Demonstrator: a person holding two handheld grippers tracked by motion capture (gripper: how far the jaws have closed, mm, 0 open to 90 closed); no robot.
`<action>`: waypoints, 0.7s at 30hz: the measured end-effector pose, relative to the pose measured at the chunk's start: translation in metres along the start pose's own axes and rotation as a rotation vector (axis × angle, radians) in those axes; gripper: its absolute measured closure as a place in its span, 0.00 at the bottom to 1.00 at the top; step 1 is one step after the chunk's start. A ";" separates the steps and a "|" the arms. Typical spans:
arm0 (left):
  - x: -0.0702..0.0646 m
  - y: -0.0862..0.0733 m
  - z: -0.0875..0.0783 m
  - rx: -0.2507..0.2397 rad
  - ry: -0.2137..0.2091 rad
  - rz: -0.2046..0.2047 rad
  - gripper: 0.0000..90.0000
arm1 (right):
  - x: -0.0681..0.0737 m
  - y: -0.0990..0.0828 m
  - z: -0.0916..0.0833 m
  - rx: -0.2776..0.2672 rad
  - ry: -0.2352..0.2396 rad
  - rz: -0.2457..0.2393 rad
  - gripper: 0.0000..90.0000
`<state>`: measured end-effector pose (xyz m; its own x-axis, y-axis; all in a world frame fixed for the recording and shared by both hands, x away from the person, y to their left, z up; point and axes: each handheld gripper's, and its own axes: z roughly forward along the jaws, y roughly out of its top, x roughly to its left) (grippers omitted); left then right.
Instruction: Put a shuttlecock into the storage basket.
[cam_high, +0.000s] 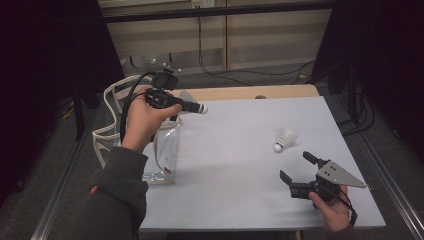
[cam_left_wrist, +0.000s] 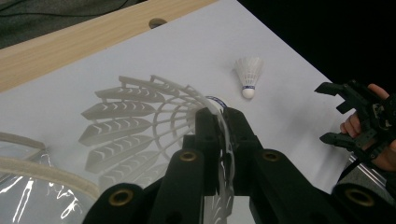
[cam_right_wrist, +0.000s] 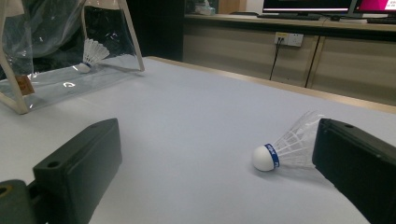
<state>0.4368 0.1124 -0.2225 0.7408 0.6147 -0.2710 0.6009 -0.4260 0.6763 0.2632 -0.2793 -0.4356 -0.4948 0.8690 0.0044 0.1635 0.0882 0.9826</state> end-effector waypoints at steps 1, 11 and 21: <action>0.000 0.000 -0.001 -0.002 0.001 -0.003 0.95 | 0.000 0.000 0.000 0.000 0.000 -0.001 0.01; 0.005 0.000 -0.008 -0.008 0.021 -0.011 0.95 | 0.000 0.000 0.000 -0.001 0.000 0.001 0.01; 0.011 0.000 -0.013 -0.017 0.033 -0.024 0.95 | 0.000 0.000 0.000 -0.001 -0.001 0.001 0.01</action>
<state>0.4411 0.1281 -0.2166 0.7158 0.6462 -0.2646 0.6129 -0.3998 0.6816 0.2630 -0.2796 -0.4352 -0.4939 0.8695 0.0056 0.1630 0.0863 0.9828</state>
